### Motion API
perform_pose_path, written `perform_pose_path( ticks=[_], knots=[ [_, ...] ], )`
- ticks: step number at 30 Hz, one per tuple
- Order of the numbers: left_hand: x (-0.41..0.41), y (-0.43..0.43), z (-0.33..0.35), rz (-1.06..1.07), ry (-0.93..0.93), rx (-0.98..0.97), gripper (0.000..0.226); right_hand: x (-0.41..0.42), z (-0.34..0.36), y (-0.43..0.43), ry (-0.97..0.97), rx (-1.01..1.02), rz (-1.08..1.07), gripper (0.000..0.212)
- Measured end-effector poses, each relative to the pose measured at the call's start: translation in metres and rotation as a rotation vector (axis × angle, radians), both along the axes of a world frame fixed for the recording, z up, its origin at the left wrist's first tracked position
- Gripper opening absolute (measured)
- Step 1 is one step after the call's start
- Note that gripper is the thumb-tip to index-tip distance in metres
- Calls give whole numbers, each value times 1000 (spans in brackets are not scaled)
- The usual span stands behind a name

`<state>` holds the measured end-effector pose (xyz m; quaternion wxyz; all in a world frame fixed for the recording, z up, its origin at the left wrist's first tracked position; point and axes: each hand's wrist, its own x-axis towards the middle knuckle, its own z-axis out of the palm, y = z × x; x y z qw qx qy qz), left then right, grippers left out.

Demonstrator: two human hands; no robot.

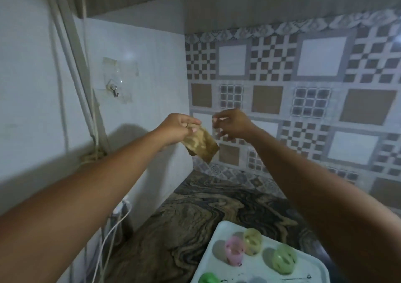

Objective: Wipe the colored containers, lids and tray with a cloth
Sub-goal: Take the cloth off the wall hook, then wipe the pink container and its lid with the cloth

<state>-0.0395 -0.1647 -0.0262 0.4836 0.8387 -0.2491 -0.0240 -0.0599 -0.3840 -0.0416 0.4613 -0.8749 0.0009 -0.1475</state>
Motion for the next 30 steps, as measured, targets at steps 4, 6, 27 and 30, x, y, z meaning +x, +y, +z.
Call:
perform_pose_path(
  ticks=[4,6,27,30],
  knots=[
    [2,-32,-28,-41,65,-54,27,-38,-28,-32,78,76,87,46],
    [2,-46,-41,-58,97,-28,24,-47,-41,-45,110,44,79,43],
    [9,-104,-177,-328,-168,290,19,-93,-177,-62,399,-126,-113,17],
    [13,-106,-180,-398,-164,275,20,-96,-197,-53,403,-111,-192,25]
  ],
)
